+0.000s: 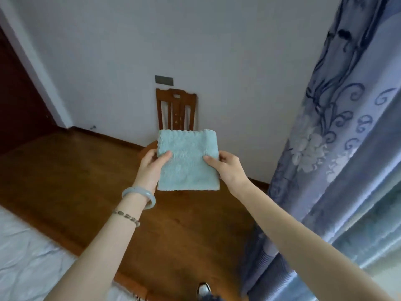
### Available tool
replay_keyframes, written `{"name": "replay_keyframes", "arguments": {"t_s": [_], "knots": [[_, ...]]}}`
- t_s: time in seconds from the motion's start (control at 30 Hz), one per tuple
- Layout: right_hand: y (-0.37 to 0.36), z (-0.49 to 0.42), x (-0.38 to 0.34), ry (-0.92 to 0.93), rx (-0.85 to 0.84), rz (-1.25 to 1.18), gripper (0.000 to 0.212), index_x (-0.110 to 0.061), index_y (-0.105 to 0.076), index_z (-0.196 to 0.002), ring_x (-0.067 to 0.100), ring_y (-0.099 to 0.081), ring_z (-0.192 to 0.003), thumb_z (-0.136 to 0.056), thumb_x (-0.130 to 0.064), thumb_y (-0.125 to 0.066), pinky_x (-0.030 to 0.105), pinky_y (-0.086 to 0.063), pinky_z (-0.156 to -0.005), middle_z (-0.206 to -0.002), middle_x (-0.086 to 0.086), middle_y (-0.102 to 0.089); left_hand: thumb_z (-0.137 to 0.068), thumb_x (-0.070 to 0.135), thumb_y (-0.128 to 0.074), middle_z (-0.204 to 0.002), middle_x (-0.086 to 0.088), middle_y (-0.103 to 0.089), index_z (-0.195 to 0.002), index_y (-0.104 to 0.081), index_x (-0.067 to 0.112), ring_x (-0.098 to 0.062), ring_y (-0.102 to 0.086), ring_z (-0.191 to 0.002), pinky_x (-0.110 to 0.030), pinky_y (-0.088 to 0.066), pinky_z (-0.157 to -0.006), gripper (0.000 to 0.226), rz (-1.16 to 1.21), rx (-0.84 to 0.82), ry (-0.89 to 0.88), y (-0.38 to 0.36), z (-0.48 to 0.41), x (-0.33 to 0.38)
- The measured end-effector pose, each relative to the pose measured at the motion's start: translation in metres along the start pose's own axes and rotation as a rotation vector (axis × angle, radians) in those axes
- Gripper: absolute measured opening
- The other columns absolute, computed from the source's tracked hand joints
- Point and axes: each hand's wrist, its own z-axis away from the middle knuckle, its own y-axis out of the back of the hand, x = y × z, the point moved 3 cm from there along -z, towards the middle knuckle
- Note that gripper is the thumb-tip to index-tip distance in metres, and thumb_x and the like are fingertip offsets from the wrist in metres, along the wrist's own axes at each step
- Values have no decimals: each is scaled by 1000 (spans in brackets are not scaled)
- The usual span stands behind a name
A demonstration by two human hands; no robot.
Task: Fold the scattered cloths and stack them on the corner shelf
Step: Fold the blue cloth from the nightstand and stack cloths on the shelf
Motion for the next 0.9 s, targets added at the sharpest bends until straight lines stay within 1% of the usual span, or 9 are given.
{"name": "replay_keyframes", "arguments": {"t_s": [0.17, 0.33, 0.4, 0.47, 0.53, 0.6, 0.67, 0.8, 0.9], "knots": [[-26, -118, -4, -1, -116, -38, 37, -10, -61, -114, 16, -68, -98, -83, -29, -71, 33, -57, -83, -112, 3, -68, -89, 31, -63, -110, -4, -70, -116, -59, 15, -18, -70, -96, -38, -57, -77, 31, 37, 75, -51, 15, -100, 4], [-62, -223, -22, -13, -222, -89, 25, -16, -64, -104, 19, -69, -97, -82, -26, -72, 42, -56, -87, -109, 2, -70, -90, 27, -62, -108, -5, -70, -114, -59, 12, -20, -70, -95, -34, -57, -72, 28, 60, 177, -84, 33, -188, 26], [-77, -254, -30, -16, -263, -99, 22, -18, -64, -102, 16, -71, -92, -83, -24, -72, 38, -58, -82, -105, 1, -71, -89, 29, -63, -107, -3, -70, -115, -59, 14, -20, -70, -95, -36, -57, -74, 30, 63, 231, -87, 43, -212, 34], [-94, -280, -37, -6, -307, -101, 18, -17, -65, -100, 13, -72, -87, -84, -21, -71, 30, -59, -73, -103, 1, -72, -88, 33, -64, -106, -1, -71, -114, -58, 15, -19, -70, -94, -38, -57, -78, 32, 34, 292, -91, 56, -230, 40], [-118, -311, -39, -5, -375, -101, 17, -15, -65, -100, 14, -71, -87, -85, -19, -70, 29, -59, -72, -102, 3, -72, -88, 35, -64, -107, -3, -70, -113, -58, 14, -20, -69, -96, -41, -57, -83, 33, -3, 371, -101, 75, -248, 44], [-147, -338, -39, -9, -433, -94, 19, -12, -65, -103, 18, -71, -91, -85, -18, -69, 34, -58, -80, -103, 5, -72, -88, 36, -63, -108, -4, -68, -113, -57, 13, -21, -68, -95, -42, -56, -83, 35, -25, 462, -109, 95, -265, 46], [-179, -365, -37, -11, -484, -100, 24, -8, -65, -107, 20, -70, -94, -85, -17, -69, 36, -57, -82, -105, 7, -71, -88, 38, -62, -107, -3, -67, -115, -56, 14, -20, -67, -94, -39, -57, -80, 36, -30, 545, -105, 115, -283, 48], [-243, -425, -28, 5, -587, -107, 24, -7, -65, -107, 18, -70, -90, -84, -16, -69, 28, -58, -74, -103, 8, -71, -89, 36, -61, -107, -1, -65, -115, -55, 15, -17, -65, -94, -34, -54, -73, 35, -23, 657, -94, 160, -330, 47], [-294, -477, -22, -4, -684, -101, 23, -9, -66, -104, 20, -70, -92, -84, -19, -70, 33, -58, -77, -102, 7, -72, -89, 35, -61, -107, -2, -65, -112, -55, 16, -18, -64, -94, -32, -52, -71, 30, -16, 741, -87, 197, -372, 46]]}}
